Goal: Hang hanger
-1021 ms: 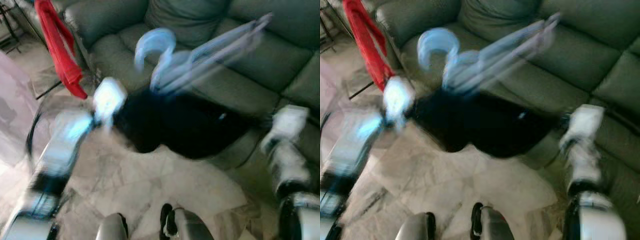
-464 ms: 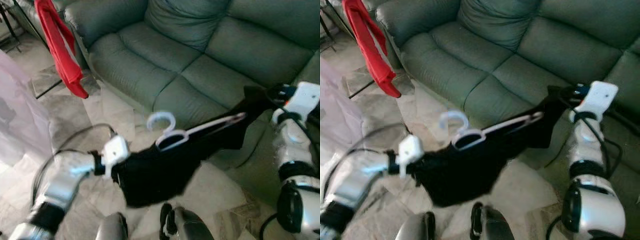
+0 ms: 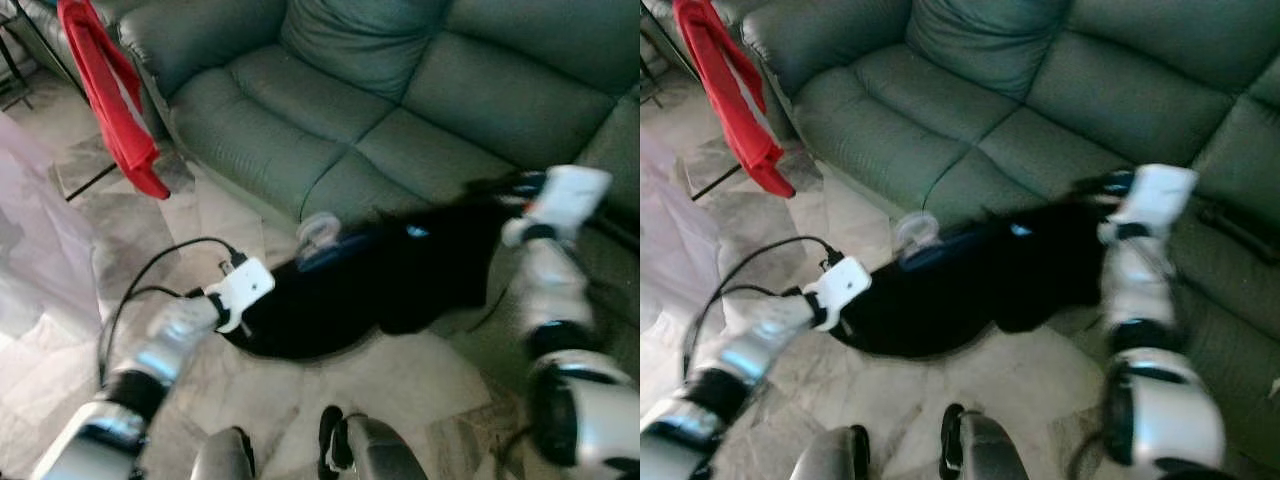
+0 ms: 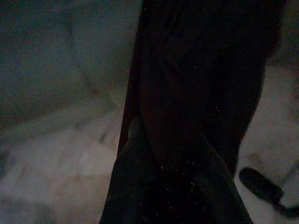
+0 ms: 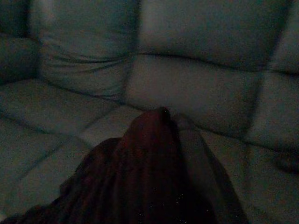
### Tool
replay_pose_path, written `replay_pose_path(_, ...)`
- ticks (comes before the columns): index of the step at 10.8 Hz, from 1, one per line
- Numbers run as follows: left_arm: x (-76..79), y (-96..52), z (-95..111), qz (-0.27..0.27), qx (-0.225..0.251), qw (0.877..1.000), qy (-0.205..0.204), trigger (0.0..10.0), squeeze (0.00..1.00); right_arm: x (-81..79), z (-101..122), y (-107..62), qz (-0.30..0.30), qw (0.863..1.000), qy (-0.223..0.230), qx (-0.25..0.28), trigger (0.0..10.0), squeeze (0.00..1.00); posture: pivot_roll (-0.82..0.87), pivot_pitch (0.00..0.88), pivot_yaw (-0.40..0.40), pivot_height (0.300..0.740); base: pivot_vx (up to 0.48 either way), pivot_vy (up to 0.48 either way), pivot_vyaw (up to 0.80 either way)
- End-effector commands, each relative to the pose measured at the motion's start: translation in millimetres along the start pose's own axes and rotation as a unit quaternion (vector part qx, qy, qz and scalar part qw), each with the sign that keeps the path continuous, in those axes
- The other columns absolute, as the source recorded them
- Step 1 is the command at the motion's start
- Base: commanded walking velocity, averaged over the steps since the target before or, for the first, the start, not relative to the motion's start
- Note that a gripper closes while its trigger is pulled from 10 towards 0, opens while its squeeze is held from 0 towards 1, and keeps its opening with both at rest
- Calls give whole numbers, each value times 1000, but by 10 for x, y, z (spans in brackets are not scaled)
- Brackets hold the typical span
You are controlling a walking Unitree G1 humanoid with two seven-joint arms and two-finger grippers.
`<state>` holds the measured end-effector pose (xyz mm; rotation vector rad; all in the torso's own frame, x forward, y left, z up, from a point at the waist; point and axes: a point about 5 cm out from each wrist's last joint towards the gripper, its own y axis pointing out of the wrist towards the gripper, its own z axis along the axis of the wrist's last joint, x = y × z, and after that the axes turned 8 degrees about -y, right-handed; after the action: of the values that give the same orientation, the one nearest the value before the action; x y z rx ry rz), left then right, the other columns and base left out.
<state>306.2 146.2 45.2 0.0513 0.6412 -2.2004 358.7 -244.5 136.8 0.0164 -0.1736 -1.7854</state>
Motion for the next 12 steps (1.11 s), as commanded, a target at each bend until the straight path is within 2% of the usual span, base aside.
replay_pose_path(1,-74,-22,-70,34,-10,999,-25,0,0,-93,191,55,12,999,6,51,0,0,-9,172,-64,740,0,0,0)
replay_pose_path(2,-42,81,66,50,30,995,-78,0,0,-297,216,14,49,996,28,72,0,0,-11,171,-60,740,0,0,0)
replay_pose_path(3,-15,131,122,58,46,992,-104,0,0,-377,213,-8,64,994,38,77,0,0,-13,171,-58,740,0,0,0)
replay_pose_path(4,34,205,176,75,55,986,-136,0,0,-526,215,-52,100,989,65,83,0,0,-17,172,-57,740,0,0,0)
replay_pose_path(5,38,243,185,97,52,982,-153,0,0,-751,179,-146,173,978,86,78,0,0,-17,170,-57,740,0,0,0)
replay_pose_path(6,-65,244,196,136,54,973,-179,0,0,-1031,96,-337,289,951,85,66,0,0,-17,170,-57,740,0,0,0)
replay_pose_path(7,-213,217,223,181,65,954,-231,0,0,-1253,-47,-624,427,901,70,37,0,0,-16,163,-62,740,0,0,0)
replay_pose_path(9,-431,136,249,262,90,919,-280,0,0,-1319,-399,-1022,561,826,11,-44,0,0,-16,154,-65,740,0,0,0)
replay_pose_path(10,-517,97,253,293,103,897,-314,0,0,-1274,-513,-1112,581,811,-10,-67,0,0,-17,151,-69,740,0,0,0)
replay_pose_path(11,-535,102,271,296,110,889,-331,0,0,-1218,-575,-1164,593,800,-35,-86,0,0,-19,149,-71,740,0,0,0)
replay_pose_path(12,-547,109,308,294,118,887,-336,0,0,-1140,-691,-1130,565,813,-88,-110,3922,0,-18,147,-73,740,0,0,0)
